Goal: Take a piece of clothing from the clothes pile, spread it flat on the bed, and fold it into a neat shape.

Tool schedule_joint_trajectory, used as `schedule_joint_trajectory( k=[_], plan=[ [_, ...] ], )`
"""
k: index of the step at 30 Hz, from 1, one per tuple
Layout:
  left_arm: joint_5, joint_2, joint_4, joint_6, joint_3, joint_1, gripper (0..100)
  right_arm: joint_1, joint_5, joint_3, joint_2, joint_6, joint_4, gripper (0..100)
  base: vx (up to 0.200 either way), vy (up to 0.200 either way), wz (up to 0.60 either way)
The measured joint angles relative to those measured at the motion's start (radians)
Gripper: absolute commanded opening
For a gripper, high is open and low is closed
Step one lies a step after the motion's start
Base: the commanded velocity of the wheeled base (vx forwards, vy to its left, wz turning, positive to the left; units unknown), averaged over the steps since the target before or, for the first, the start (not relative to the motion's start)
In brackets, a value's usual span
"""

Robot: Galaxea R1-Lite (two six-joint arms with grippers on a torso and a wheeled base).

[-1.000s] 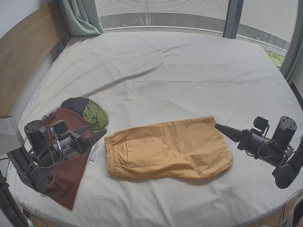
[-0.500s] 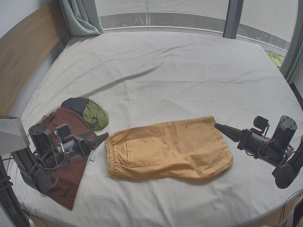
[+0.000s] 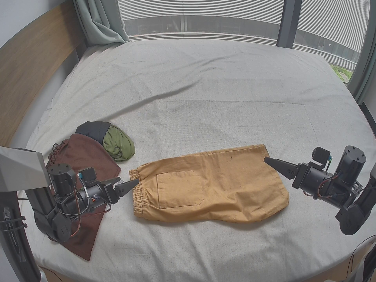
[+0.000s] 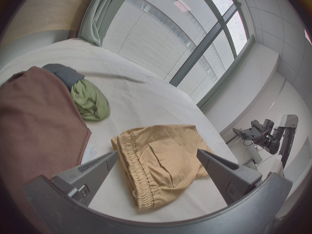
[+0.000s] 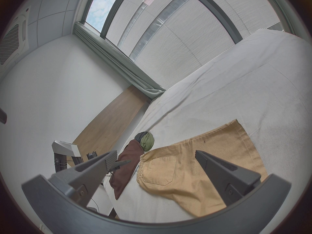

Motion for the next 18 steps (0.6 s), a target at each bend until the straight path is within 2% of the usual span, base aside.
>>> schedule_joint_trajectory(
  k=[18],
  plan=[
    [0.000,0.158,0.000,-0.004,-0.021,-0.019,100,0.004,-0.004,0.004,0.039,-0.025,-0.001,100,0.000,0.000,0.00]
  ],
)
